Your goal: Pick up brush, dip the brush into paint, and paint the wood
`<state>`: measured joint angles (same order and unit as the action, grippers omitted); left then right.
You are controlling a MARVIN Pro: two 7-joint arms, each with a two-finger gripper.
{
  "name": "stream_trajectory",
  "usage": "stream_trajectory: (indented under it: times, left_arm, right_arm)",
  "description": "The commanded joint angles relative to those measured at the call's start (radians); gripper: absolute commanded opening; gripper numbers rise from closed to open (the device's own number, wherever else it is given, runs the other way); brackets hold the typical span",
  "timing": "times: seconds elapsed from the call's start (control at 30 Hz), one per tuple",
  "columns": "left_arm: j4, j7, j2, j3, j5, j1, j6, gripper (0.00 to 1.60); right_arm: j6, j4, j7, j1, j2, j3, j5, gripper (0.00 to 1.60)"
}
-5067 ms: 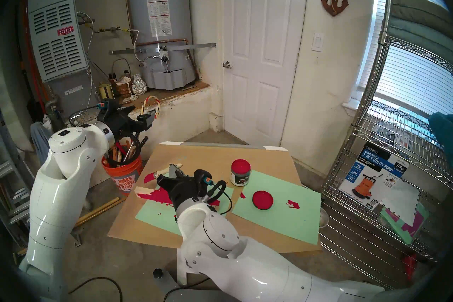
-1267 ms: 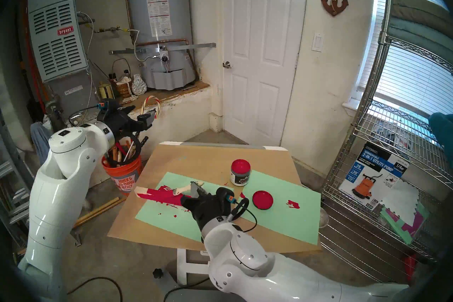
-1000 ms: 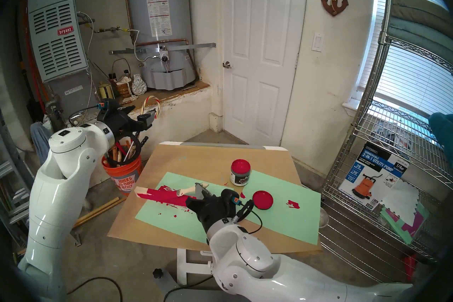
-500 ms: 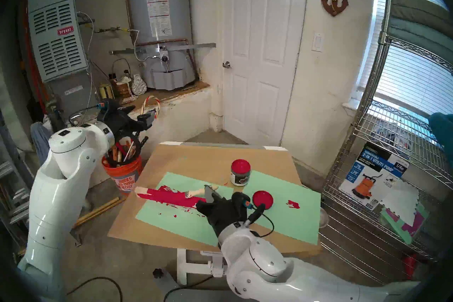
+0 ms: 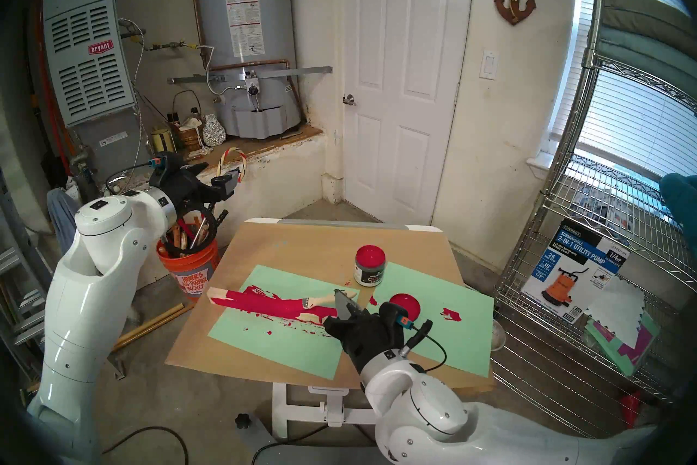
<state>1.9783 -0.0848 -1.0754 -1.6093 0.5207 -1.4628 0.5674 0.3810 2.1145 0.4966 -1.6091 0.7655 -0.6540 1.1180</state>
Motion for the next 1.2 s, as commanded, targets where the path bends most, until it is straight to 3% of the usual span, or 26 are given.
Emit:
stream_trajectory:
  times: [0.0,0.63,1.17]
  left_arm:
    - [0.015,0.000,0.001,-0.004,-0.002,0.011,-0.010,1.60]
    - [0.015,0.002,0.003,-0.003,0.000,0.011,-0.011,1.60]
    - [0.016,0.004,0.004,-0.002,0.002,0.011,-0.012,1.60]
  right_arm:
    - [0.034,0.039,-0.014,-0.035,-0.073,-0.024,0.004,0.00]
    - [0.126,0.077,-0.106,-0.125,-0.250,-0.111,0.117,0.00]
    - [0.180,0.102,-0.159,-0.171,-0.325,-0.147,0.183,0.00]
